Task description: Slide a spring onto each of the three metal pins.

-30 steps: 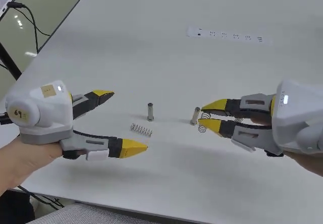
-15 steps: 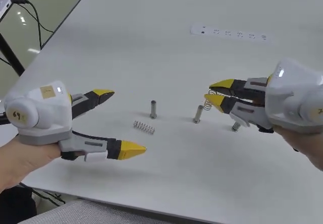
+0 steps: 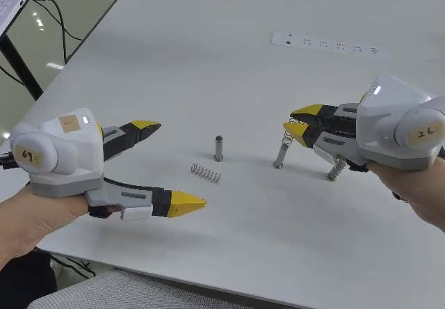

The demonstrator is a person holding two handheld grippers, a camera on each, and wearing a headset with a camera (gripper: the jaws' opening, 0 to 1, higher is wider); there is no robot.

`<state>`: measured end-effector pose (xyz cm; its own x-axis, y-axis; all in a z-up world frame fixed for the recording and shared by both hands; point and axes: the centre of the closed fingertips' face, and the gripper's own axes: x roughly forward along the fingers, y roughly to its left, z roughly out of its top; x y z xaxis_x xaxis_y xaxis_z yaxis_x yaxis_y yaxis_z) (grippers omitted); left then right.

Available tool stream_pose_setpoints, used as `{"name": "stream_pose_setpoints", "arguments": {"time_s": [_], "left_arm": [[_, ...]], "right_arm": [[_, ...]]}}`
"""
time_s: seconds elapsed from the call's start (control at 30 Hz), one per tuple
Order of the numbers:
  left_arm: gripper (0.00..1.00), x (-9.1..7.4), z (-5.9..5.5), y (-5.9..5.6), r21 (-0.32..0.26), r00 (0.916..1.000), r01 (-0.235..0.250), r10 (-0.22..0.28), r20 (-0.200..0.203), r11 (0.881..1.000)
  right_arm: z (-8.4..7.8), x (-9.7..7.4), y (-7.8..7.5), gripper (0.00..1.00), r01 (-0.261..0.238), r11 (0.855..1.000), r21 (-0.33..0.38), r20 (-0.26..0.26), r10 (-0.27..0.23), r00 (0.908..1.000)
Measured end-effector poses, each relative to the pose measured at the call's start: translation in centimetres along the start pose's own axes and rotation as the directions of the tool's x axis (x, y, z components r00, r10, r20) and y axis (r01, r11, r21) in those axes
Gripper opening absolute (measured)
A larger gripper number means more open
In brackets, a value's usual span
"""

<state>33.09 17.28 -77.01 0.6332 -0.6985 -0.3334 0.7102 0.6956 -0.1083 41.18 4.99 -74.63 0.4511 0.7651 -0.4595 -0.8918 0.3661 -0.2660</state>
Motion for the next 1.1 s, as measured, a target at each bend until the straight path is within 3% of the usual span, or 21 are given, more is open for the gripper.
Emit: {"name": "stream_pose_setpoints", "arguments": {"time_s": [0.7, 1.1], "left_arm": [[0.96, -0.1, 0.1, -0.2, -0.006, 1.0, 0.003, -0.003, -0.003, 1.0], [0.95, -0.2, 0.0, -0.3, -0.007, 1.0, 0.003, -0.003, -0.008, 1.0]], "right_arm": [[-1.5, 1.1, 0.6, 0.12, -0.03, 0.999, 0.019, -0.037, 0.031, 0.9988], [-4.2, 2.3, 1.9, 0.12, -0.065, 0.998, 0.01, -0.133, 0.066, 0.989]]}}
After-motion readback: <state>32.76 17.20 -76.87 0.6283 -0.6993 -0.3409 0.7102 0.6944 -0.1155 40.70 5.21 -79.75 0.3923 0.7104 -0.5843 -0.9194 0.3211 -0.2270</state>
